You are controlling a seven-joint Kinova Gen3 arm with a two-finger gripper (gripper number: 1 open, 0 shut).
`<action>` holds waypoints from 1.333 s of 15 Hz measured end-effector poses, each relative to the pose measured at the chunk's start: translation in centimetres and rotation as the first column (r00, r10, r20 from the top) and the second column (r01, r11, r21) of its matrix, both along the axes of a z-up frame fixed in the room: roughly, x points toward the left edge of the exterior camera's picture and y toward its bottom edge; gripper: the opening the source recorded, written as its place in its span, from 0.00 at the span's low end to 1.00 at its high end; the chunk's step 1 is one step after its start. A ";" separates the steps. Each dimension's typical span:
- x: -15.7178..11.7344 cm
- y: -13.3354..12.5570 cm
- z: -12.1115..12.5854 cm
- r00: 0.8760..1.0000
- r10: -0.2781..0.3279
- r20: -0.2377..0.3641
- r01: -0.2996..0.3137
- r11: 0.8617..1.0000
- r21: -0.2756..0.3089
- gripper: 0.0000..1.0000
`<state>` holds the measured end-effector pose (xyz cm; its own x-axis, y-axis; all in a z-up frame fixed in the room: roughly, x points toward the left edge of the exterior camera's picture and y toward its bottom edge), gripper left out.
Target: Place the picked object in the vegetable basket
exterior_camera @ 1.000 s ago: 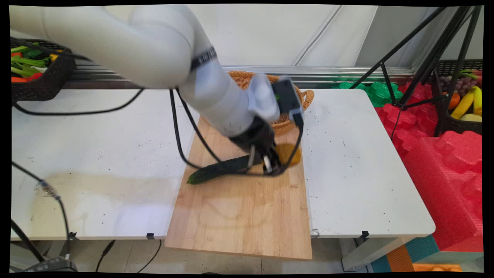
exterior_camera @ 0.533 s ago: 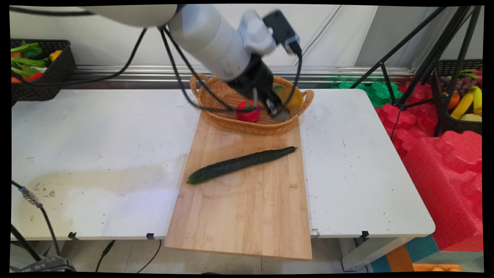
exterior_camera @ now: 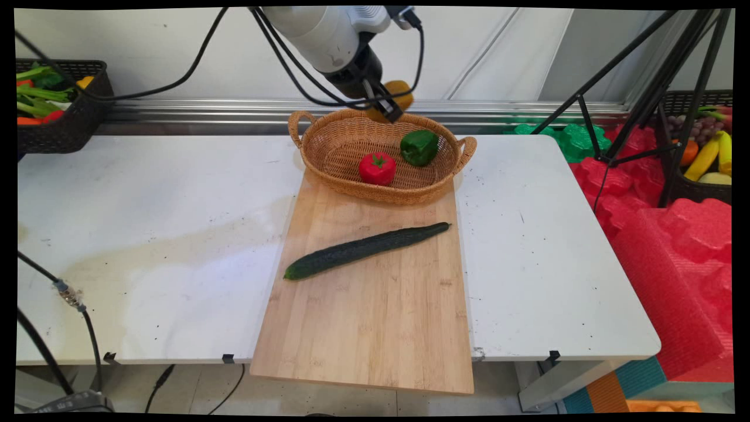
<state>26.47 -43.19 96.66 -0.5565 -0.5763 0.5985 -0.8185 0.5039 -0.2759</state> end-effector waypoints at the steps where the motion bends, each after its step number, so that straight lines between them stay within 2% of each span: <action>1: 0.6 -1.1 -0.4 1.000 0.027 0.007 -0.027 1.000 0.000 0.00; 5: 2.9 -5.1 -2.4 0.994 0.101 0.050 -0.102 0.995 0.017 0.00; 8: 4.1 -7.3 -4.2 0.990 0.118 0.082 -0.122 0.992 0.045 0.00; 12: 5.0 -10.0 -7.3 0.987 0.104 0.121 -0.116 0.988 0.102 0.00; 20: 5.5 -12.7 -11.6 0.987 0.062 0.148 -0.088 0.981 0.173 0.00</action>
<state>31.97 -55.85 85.01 -0.5792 -0.7098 0.4010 -0.8150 0.4942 -0.3025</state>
